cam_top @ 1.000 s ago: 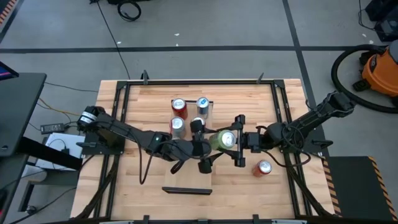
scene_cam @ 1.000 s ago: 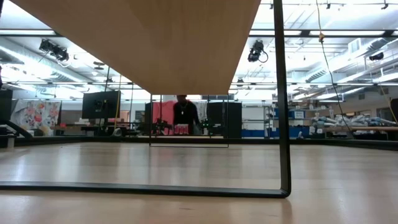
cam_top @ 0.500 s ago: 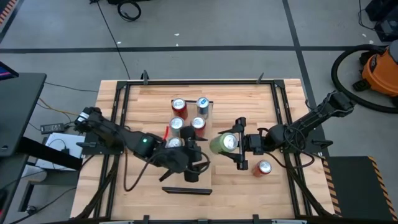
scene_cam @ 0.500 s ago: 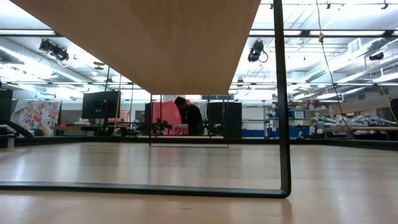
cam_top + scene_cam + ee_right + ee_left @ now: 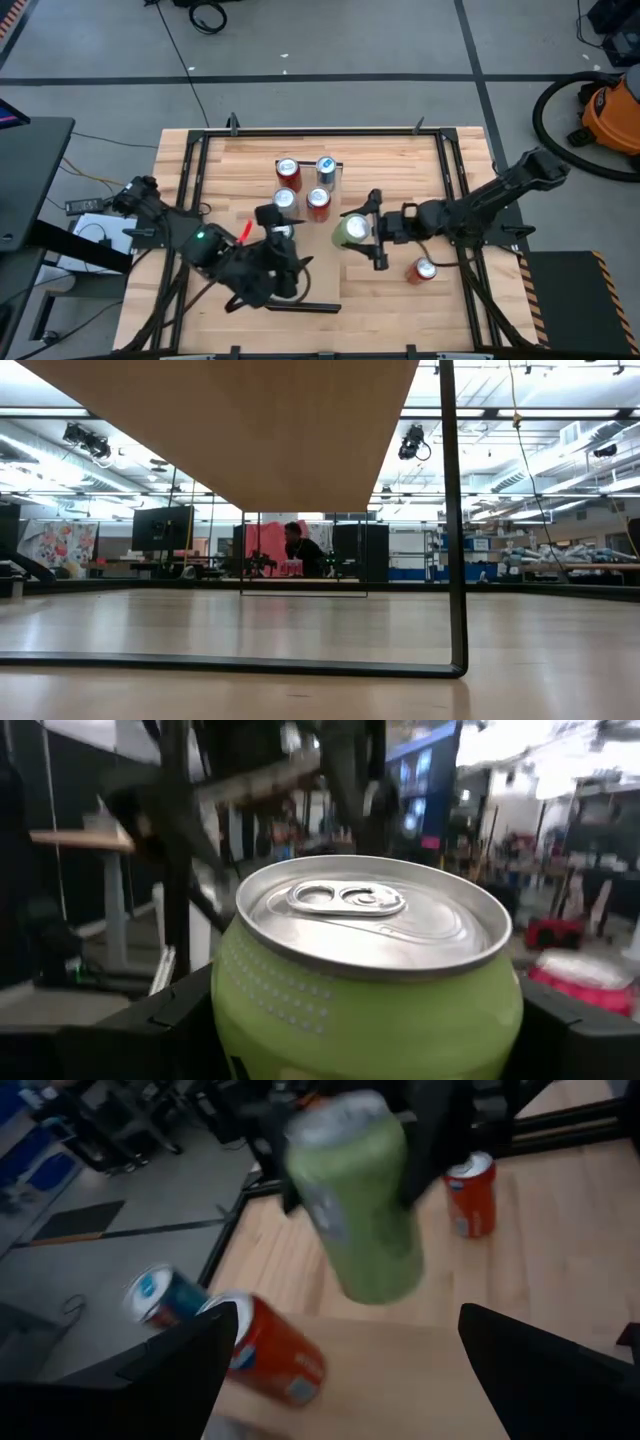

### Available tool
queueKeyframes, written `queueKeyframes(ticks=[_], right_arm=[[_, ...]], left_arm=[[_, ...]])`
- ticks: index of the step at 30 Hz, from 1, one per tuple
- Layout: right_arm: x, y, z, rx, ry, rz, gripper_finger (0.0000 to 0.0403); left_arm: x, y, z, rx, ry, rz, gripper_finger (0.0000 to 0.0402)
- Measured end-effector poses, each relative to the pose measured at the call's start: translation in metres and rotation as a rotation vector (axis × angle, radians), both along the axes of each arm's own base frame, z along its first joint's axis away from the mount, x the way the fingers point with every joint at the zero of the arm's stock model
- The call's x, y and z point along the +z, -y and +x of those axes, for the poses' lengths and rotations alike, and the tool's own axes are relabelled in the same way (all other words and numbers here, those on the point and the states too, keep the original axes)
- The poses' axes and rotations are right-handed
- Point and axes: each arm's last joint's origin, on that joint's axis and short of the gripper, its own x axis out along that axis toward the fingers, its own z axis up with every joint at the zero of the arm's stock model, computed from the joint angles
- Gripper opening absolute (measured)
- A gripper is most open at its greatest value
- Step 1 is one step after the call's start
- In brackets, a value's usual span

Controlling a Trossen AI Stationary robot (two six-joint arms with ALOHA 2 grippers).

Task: Place canned beverage on shelf
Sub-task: Put the light green soda can on the shelf

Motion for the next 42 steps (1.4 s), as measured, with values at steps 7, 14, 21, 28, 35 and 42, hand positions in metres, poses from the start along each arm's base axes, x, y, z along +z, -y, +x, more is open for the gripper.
queueKeyframes(ticks=[7,14,21,28,35,42], right_arm=[[-0.023,-0.011,0.040,-0.080,-0.118,-0.019,0.0319],[-0.018,-0.016,0.072,-0.098,-0.228,0.022,0.0319],[-0.029,-0.014,0.086,-0.091,-0.291,0.046,0.0319],[-0.031,-0.009,0.087,-0.095,-0.270,0.049,0.0319],[-0.040,0.001,0.086,-0.106,-0.252,0.054,0.0319],[-0.044,0.007,0.085,-0.095,-0.251,0.094,0.0340]], left_arm=[[0.011,0.001,-0.027,0.046,0.029,-0.009,0.0391],[0.015,0.000,-0.042,0.058,0.037,-0.018,0.0391],[0.012,0.000,-0.050,0.080,0.011,-0.030,0.0391],[0.011,0.000,-0.051,0.087,0.004,-0.034,0.0391],[0.010,-0.001,-0.052,0.086,-0.001,-0.028,0.0391],[0.010,-0.001,-0.052,0.086,-0.003,-0.026,0.0391]])
